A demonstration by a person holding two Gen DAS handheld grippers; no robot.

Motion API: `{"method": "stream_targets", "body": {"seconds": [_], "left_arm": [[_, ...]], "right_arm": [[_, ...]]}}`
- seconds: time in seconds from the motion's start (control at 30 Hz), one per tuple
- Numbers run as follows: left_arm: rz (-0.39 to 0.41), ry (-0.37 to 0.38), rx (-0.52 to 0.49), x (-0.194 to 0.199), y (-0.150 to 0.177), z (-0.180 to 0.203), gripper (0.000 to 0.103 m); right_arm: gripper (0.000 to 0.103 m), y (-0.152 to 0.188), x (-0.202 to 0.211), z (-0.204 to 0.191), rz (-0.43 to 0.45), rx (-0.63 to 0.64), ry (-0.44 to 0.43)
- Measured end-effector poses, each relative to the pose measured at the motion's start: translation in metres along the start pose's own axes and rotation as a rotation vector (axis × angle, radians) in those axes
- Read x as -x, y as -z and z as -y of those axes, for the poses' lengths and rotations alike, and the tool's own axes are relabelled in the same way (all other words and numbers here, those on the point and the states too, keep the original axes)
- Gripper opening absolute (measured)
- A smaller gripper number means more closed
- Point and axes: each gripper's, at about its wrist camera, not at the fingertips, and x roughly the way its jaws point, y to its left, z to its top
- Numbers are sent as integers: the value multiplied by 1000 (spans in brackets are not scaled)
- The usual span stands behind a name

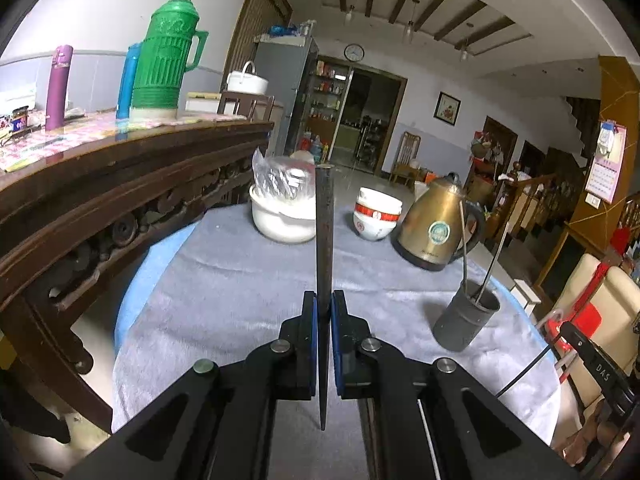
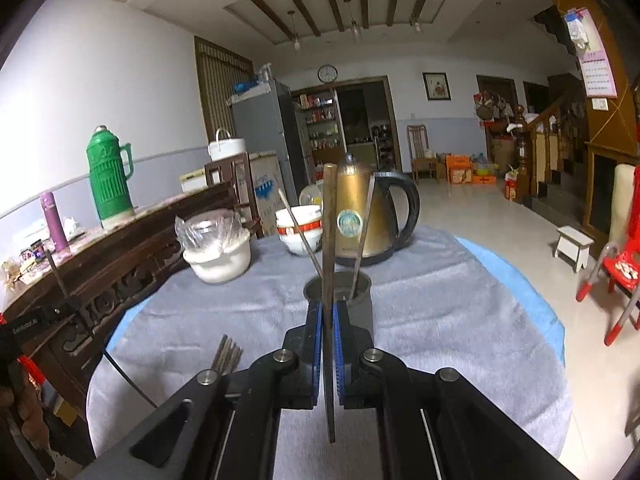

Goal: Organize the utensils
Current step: 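Lower both held chopsticks into the grey holder's opening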

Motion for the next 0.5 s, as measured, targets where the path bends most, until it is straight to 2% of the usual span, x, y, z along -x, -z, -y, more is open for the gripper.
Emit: {"method": "stream_targets", "body": {"seconds": [0.13,0.23,0.37,0.5], "left_arm": [[-15,11,13,-3,-4,0,6],[7,48,17,-1,-20,8,6],[39,154,38,-1,-53,32,6],[36,289,111,-17,-85,60,6]], "right_arm": [[6,-5,4,5,13,-13,-5],[6,-22,6,8,44,-26,-18],[6,-55,8,17,110,-59,-48],[6,-88,8,23,176,-73,-60]]}}
